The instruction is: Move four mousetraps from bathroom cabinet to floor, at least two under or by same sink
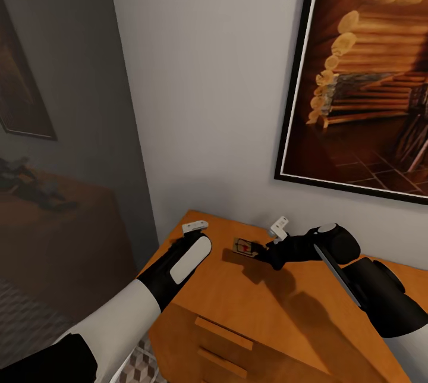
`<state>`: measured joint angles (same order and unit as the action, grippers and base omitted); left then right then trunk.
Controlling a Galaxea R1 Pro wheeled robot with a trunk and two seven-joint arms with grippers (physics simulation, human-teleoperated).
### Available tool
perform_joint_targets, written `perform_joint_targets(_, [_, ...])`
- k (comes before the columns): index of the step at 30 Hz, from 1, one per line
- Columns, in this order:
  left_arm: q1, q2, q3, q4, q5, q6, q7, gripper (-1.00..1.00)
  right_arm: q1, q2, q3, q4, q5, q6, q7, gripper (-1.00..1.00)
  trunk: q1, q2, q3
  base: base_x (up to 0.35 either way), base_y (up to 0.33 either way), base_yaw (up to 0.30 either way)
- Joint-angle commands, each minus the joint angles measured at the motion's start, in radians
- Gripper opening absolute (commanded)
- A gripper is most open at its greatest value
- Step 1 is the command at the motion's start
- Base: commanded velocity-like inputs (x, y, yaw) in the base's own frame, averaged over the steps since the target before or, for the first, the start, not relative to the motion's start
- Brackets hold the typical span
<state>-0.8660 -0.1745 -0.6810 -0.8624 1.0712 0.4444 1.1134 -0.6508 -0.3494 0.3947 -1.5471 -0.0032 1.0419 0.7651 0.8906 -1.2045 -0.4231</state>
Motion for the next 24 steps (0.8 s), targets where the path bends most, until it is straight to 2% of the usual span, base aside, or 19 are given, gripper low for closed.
perform_joint_targets(1, [-0.001, 0.0, -0.001, 0.081, 0.009, 0.002, 0.005, 1.0, -0.001, -0.001, 0.001, -0.001, -0.001, 0.005, 0.003, -1.0, 0.0, -0.001, -0.001, 0.0, 0.0, 0.0])
perform_joint_targets(2, [-0.001, 0.0, -0.001, 0.084, 0.008, 0.002, 0.005, -1.0, -0.001, -0.001, 0.001, -0.001, -0.001, 0.005, 0.003, -1.0, 0.0, -0.001, -0.001, 0.0, 0.0, 0.0])
perform_joint_targets(18, [-0.001, 0.0, -0.001, 0.086, 0.008, -0.007, 0.005, -1.0, -0.001, -0.001, 0.0, 0.0, -0.001, 0.005, 0.003, -1.0, 0.0, -0.001, -0.001, 0.0, 0.0, 0.0])
perform_joint_targets(21, [-0.001, 0.0, -0.001, 0.04, 0.006, 0.003, 0.006, -1.0, -0.001, -0.001, 0.0, 0.001, -0.001, 0.005, 0.003, -1.0, 0.0, -0.001, -0.001, 0.0, 0.0, 0.0])
perform_joint_targets(24, [-0.001, 0.0, -0.002, -0.066, -0.001, 0.027, 0.016, -1.0, -0.001, -0.001, -0.002, 0.001, -0.001, 0.005, 0.003, -1.0, 0.0, -0.001, -0.001, 0.0, 0.0, 0.0])
